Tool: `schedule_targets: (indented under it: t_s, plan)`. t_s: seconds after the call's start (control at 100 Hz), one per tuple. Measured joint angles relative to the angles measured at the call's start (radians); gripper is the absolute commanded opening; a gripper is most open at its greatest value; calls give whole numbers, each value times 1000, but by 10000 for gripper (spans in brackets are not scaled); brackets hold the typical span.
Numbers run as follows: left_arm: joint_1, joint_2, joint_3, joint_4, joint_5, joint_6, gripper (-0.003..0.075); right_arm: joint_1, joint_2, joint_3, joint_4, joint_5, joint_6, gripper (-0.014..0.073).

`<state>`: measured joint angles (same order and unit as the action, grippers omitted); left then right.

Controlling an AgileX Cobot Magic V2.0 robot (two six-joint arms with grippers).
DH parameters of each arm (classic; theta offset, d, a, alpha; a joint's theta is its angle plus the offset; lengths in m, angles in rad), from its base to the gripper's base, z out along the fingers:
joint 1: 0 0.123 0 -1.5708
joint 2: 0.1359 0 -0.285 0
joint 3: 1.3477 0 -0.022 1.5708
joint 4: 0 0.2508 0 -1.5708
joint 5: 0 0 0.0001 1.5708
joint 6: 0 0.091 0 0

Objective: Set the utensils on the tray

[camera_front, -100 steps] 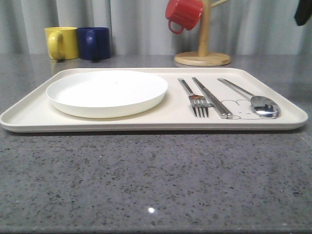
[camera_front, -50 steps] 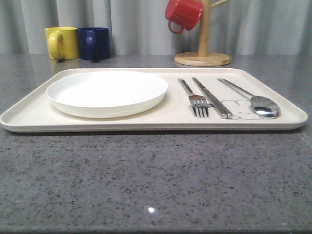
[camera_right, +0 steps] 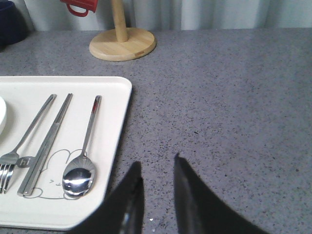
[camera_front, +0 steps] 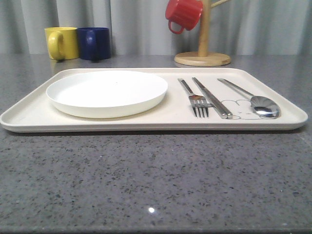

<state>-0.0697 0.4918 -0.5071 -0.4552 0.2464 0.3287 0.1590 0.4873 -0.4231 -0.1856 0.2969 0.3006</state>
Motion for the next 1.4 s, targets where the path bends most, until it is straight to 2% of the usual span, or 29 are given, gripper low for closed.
schedule_targets:
  t_s: [0.08, 1.09, 1.4]
  plan:
    - [0, 0, 0, 0, 0, 0, -19, 0, 0, 0, 0, -2, 0, -73]
    - [0, 0, 0, 0, 0, 0, -19, 0, -1, 15, -4, -2, 0, -69]
    - [0, 0, 0, 0, 0, 0, -19, 0, -127, 188, 57, -186, -70, -69]
